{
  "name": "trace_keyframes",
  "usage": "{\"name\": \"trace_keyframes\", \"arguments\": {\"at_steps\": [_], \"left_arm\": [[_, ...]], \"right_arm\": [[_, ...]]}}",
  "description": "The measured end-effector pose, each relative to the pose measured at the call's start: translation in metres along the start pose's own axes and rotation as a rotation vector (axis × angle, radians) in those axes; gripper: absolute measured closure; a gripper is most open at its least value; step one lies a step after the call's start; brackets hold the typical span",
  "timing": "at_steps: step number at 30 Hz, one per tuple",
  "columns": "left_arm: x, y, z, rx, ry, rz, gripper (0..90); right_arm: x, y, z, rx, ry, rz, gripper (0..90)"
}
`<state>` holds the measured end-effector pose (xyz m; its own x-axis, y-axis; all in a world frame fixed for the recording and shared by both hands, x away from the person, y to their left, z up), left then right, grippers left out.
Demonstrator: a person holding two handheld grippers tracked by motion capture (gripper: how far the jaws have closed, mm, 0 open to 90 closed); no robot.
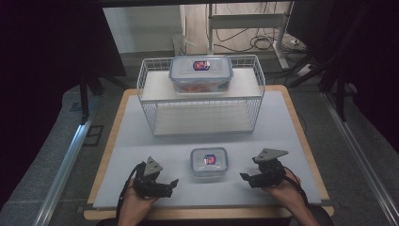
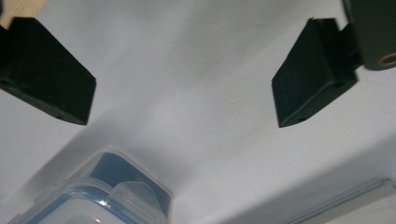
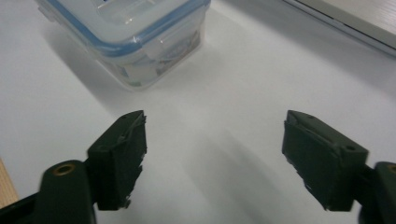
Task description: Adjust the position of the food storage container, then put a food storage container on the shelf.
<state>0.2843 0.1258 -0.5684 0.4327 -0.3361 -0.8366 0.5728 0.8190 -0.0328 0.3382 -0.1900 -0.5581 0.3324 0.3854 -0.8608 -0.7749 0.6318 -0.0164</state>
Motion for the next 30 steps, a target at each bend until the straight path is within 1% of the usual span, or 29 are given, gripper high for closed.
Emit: {"name": "trace_keyframes", "arguments": {"at_steps": [2,4,7,11,16,18,21,24,28,29,30], "left_arm": [[0.0014,0.0009,-0.0021,0.012,0.002,0.012,4.0],[0.0048,0.0021,-0.0036,0.016,0.017,0.024,3.5],[0.0085,0.0016,-0.0049,0.012,0.028,0.013,3.4],[0.0091,0.0017,-0.0046,0.009,0.026,0.012,3.4],[0.0094,0.0031,-0.0039,0.008,0.005,0.014,3.4],[0.0092,0.0038,-0.0038,0.007,-0.005,0.013,4.0],[0.0083,0.0052,-0.0027,-0.004,-0.024,0.015,5.3],[0.0072,0.0057,-0.0007,-0.017,-0.051,0.005,5.5],[0.007,0.0068,0.0024,-0.023,-0.071,-0.014,5.5],[0.0074,0.0072,0.0029,-0.023,-0.07,-0.015,5.4],[0.0087,0.0072,0.0031,-0.026,-0.054,-0.021,5.5]], "right_arm": [[-0.0004,-0.0017,-0.0027,0.013,-0.009,-0.002,16.9],[0.0004,-0.0034,-0.0039,0.02,-0.006,0.003,16.2],[0.0029,-0.0043,-0.0041,0.021,-0.002,0.009,15.4],[0.0052,-0.004,-0.0048,0.012,0.002,0.009,14.7],[0.0054,-0.0045,-0.0034,0.004,-0.009,0.001,13.2],[0.0055,-0.0045,-0.0026,0.006,-0.014,0.005,12.2],[0.0062,-0.0044,-0.0021,0.004,-0.017,0.007,11.5],[0.0067,-0.0054,-0.0016,-0.004,-0.016,-0.002,11.5],[0.0046,-0.0066,0.0008,0.013,-0.029,0.006,11.5],[0.0037,-0.0066,0.0016,0.016,-0.03,0.008,11.5],[0.0034,-0.0066,0.0019,0.018,-0.029,0.009,11.5]]}}
Point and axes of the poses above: each handheld gripper's, and its own axes: x roughly forward along the jaws, z roughly out of its top, y roughly to its left, the point moved 8 cm from there along x, roughly forward along the jaws, and after that the axes turned 14 degrees about y, right-handed, at the moved point
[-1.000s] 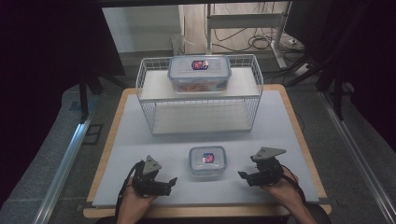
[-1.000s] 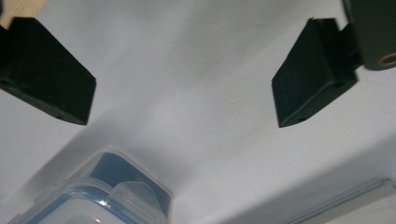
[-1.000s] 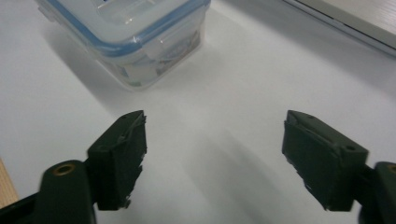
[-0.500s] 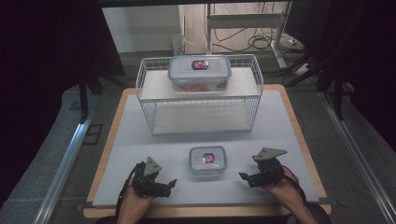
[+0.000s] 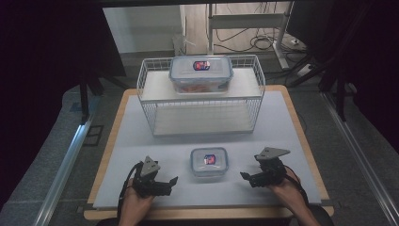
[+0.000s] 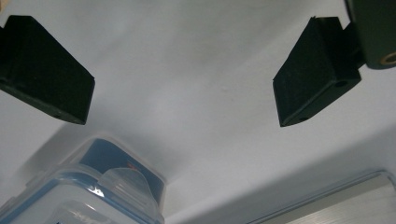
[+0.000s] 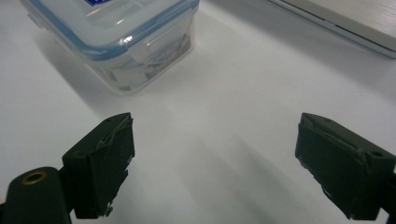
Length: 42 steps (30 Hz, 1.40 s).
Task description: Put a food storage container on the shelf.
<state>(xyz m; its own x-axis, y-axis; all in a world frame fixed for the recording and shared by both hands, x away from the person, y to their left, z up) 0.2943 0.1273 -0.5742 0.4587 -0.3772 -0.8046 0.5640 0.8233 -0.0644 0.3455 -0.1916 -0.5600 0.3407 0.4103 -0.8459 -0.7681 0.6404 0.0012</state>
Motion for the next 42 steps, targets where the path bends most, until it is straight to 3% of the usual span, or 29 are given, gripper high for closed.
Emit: {"name": "trace_keyframes", "arguments": {"at_steps": [2,8,12,14,20,26,29,35,39,42], "left_arm": [[0.003,-0.001,0.0,-0.002,0.046,-0.019,5.9],[0.003,-0.007,0.011,0.022,0.06,-0.035,4.8],[0.004,-0.007,0.021,-0.003,0.06,-0.062,1.9],[0.006,-0.008,0.027,-0.017,0.056,-0.106,3.0],[0.009,-0.012,0.046,-0.025,0.045,-0.164,7.4],[0.02,-0.019,0.061,-0.051,0.054,-0.254,15.5],[0.026,-0.02,0.067,-0.069,0.061,-0.294,18.3],[0.036,-0.021,0.072,-0.105,0.077,-0.401,24.1],[0.045,-0.023,0.07,-0.108,0.102,-0.482,24.5],[0.048,-0.027,0.068,-0.112,0.118,-0.503,25.6]], "right_arm": [[0.0,0.001,0.0,0.004,0.013,0.018,11.5],[0.001,0.006,0.005,0.006,0.025,0.048,9.6],[0.002,0.007,0.009,0.02,0.043,0.067,5.9],[0.004,0.009,0.011,0.015,0.056,0.086,3.5],[0.006,0.017,0.025,0.044,0.063,0.163,3.8],[0.011,0.019,0.042,0.073,0.076,0.214,18.3],[0.015,0.019,0.05,0.114,0.082,0.262,23.3],[0.028,0.019,0.06,0.154,0.101,0.32,25.8],[0.035,0.021,0.062,0.173,0.121,0.365,23.7],[0.038,0.023,0.063,0.179,0.133,0.4,23.7]]}}
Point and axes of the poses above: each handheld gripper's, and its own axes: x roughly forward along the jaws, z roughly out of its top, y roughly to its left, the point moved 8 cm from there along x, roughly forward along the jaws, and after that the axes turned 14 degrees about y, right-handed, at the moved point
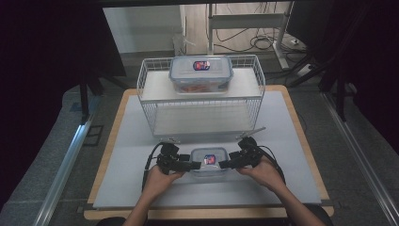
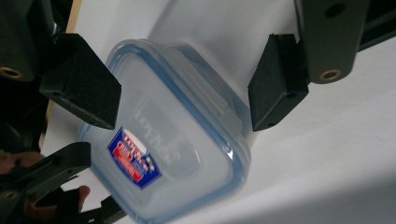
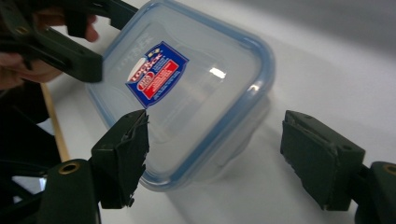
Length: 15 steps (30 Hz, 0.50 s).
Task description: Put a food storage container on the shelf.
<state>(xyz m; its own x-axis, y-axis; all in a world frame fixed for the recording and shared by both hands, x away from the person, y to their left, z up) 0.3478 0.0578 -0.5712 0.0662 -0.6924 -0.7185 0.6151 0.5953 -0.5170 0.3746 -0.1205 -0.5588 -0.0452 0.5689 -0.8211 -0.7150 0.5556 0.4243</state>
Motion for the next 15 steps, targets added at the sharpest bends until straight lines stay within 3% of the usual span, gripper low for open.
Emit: {"name": "trace_keyframes", "arguments": {"at_steps": [4,8,15], "left_arm": [[0.001,-0.002,-0.001,-0.013,0.0,-0.013,27.3],[-0.004,-0.004,-0.003,-0.03,-0.021,-0.029,35.6],[-0.009,-0.008,-0.011,-0.024,-0.044,-0.052,46.4]], "right_arm": [[0.005,0.004,0.0,0.016,0.017,0.063,27.3],[0.001,0.005,-0.001,-0.002,0.003,0.038,34.2],[-0.01,0.01,-0.007,0.001,-0.047,0.037,48.3]]}}
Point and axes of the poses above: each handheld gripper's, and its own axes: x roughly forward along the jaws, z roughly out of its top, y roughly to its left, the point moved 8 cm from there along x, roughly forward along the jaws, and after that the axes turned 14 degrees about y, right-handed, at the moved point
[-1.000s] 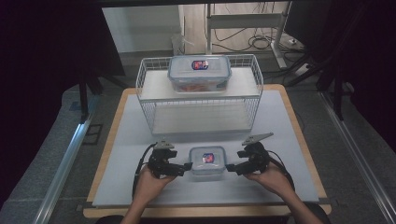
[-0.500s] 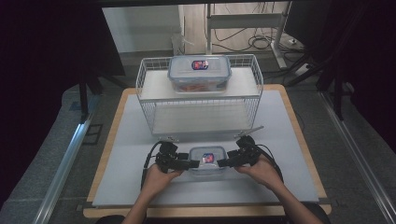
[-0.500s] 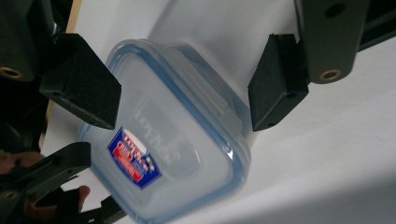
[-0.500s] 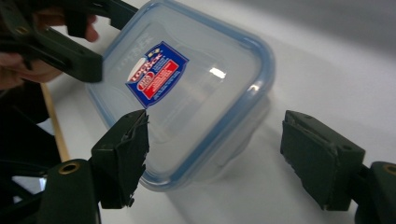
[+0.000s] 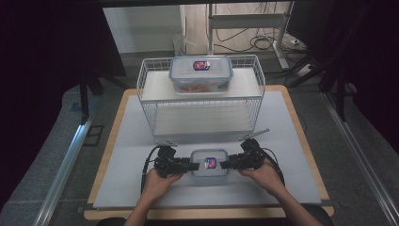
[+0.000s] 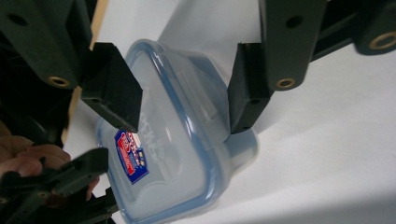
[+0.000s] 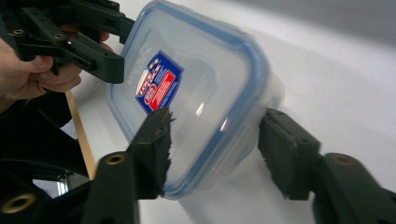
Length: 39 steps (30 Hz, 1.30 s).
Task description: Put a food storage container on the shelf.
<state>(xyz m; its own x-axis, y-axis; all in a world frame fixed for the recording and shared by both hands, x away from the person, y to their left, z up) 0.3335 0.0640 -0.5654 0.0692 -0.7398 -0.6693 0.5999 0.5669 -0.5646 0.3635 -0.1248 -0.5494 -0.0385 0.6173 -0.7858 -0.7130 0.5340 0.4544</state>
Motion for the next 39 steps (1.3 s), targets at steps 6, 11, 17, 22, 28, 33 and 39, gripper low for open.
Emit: {"name": "trace_keyframes", "arguments": {"at_steps": [6,11,17,22,28,33,39], "left_arm": [[-0.003,-0.003,-0.005,0.0,-0.017,-0.019,51.3],[-0.004,-0.006,-0.007,0.012,-0.028,-0.026,53.4],[-0.005,-0.008,-0.008,0.013,-0.036,-0.015,53.6],[-0.005,-0.008,-0.007,-0.002,-0.032,-0.012,53.6],[-0.007,-0.008,-0.003,-0.001,-0.045,0.001,53.3],[-0.014,-0.012,0.005,0.025,-0.074,0.012,53.2],[-0.029,-0.02,0.02,0.067,-0.105,0.042,53.1]], "right_arm": [[-0.001,0.004,-0.009,0.013,-0.003,0.033,50.4],[-0.002,0.005,-0.013,0.014,-0.012,0.054,52.8],[-0.003,0.008,-0.015,0.014,-0.025,0.044,53.4],[-0.003,0.009,-0.017,0.021,-0.032,0.034,53.8],[-0.005,0.01,-0.013,0.012,-0.053,0.015,53.8],[-0.013,0.012,-0.007,0.016,-0.107,0.03,54.5],[-0.028,0.017,0.005,-0.012,-0.15,0.012,54.6]]}}
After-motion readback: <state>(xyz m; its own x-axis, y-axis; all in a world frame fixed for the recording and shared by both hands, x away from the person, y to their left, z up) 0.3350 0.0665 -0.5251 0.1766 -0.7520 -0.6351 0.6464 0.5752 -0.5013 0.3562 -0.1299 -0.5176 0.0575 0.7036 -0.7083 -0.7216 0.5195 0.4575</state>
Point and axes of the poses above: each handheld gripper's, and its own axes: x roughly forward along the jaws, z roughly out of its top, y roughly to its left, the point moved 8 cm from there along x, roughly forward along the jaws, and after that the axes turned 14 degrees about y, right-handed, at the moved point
